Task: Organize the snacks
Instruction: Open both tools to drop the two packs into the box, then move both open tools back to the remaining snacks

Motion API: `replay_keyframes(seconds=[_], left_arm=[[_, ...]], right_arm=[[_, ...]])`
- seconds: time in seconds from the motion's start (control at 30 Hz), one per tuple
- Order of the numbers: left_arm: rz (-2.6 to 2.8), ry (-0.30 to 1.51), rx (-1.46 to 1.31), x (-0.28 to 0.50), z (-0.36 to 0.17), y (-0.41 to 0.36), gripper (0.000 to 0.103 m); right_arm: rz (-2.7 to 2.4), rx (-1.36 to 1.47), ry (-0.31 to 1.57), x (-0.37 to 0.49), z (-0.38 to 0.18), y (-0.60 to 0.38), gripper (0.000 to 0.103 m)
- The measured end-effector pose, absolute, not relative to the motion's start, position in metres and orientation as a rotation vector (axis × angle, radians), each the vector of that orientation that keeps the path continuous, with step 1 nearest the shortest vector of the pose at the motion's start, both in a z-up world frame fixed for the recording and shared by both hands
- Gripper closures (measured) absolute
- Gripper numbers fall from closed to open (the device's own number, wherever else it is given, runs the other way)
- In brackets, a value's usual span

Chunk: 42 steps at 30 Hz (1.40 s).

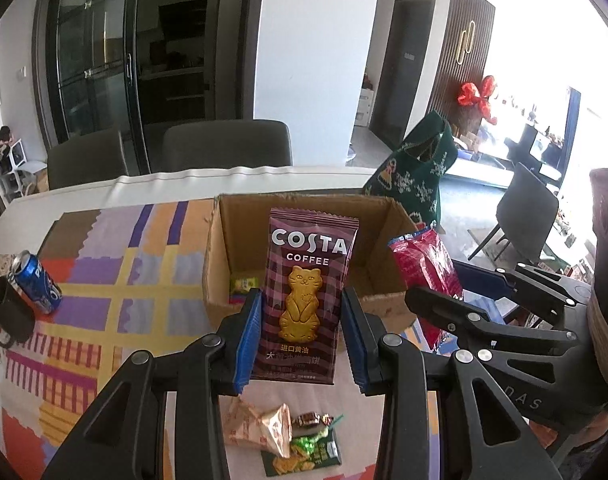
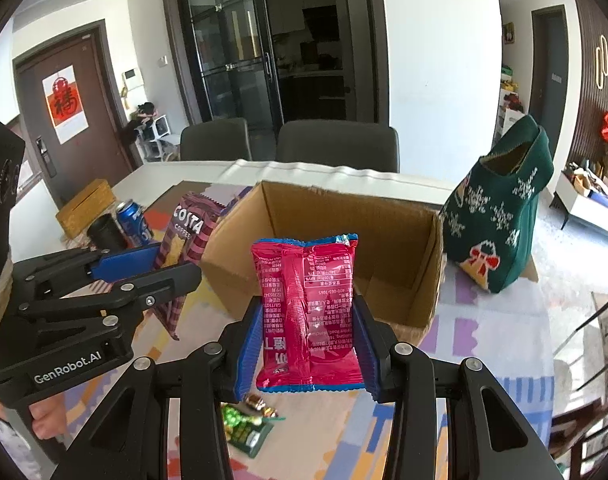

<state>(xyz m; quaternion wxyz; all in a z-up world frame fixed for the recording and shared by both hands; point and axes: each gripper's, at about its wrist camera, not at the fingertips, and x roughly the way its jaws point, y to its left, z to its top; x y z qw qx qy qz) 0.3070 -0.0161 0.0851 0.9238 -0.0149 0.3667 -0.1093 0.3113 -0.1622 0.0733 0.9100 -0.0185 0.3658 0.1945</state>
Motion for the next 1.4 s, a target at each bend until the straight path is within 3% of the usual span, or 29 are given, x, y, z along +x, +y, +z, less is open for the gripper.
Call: replay_keyframes(seconds=[0.7, 0.77, 0.83, 0.9, 0.97, 1.4], left_arm=[[-0.217, 0.805, -0.026, 0.387, 0.068, -0.010, 0.065], [-0.211, 0.809, -0.014, 0.392, 0.066, -0.011, 0.063], [-0.192, 0.813, 0.020, 0.394, 0.065, -0.014, 0.052], [-0.174, 0.802, 0.038, 0.391, 0.064, -0.013, 0.046], [-0.168, 0.798, 0.038, 0.388, 0.063, -0.009, 0.046], [-0.180, 0.768, 0.041, 0.333, 0.073, 0.008, 0.037]], right_arm=[[0.343, -0.024, 0.801, 0.387, 0.063, -0.162, 0.060], [0.340, -0.022, 0.812, 0.393, 0.060, -0.163, 0.060], [0.336, -0.026, 0.815, 0.396, 0.056, -0.163, 0.059], [0.322, -0.039, 0.819, 0.399, 0.053, -0.162, 0.046], [0.293, -0.044, 0.808, 0.398, 0.053, -0.162, 0.040], [0.347, -0.043, 0.730, 0.352, 0.068, -0.153, 0.040]])
